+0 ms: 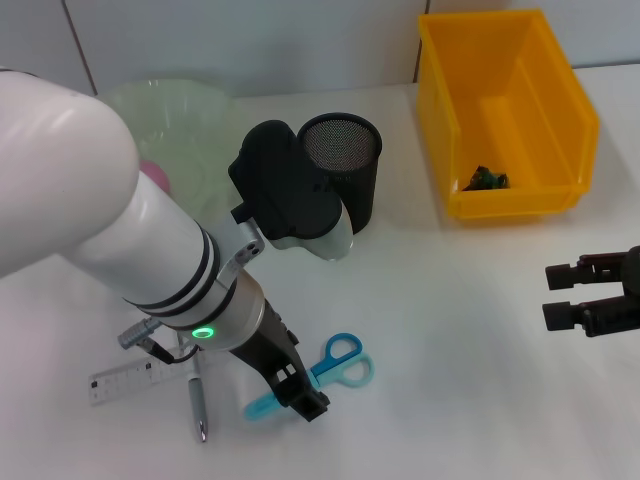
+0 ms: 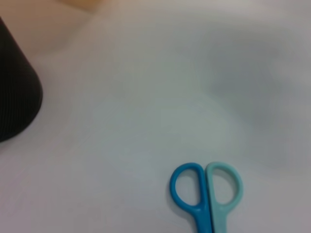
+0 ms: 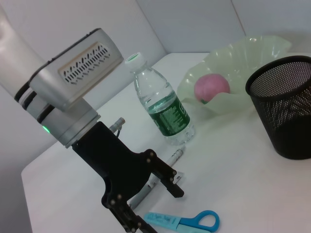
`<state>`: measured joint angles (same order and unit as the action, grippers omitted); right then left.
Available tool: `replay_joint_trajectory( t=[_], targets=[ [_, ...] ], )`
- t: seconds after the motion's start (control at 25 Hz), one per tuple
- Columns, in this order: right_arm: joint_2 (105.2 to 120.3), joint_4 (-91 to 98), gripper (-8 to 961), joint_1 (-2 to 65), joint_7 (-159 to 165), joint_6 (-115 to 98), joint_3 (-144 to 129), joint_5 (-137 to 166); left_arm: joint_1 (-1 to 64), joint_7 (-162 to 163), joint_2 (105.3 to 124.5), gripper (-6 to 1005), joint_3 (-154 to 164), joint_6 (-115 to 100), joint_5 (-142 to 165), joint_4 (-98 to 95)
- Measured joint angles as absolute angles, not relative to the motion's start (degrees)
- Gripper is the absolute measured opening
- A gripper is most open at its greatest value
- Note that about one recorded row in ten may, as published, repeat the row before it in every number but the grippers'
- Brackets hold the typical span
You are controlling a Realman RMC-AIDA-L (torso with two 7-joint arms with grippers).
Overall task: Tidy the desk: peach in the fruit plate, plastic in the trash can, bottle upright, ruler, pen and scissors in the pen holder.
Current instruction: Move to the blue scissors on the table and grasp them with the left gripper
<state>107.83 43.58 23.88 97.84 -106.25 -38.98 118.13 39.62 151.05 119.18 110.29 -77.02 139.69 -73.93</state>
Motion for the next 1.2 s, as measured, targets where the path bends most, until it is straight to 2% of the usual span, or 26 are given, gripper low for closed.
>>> replay_joint_trajectory(
  t=[1.2],
  targets=[
    [108.43, 43.4, 811, 25.0, 97.7, -105.9, -38.9, 118.1, 40.8, 151.6, 119.18, 731, 111.9, -78.9, 141.4, -71.6]
  ],
)
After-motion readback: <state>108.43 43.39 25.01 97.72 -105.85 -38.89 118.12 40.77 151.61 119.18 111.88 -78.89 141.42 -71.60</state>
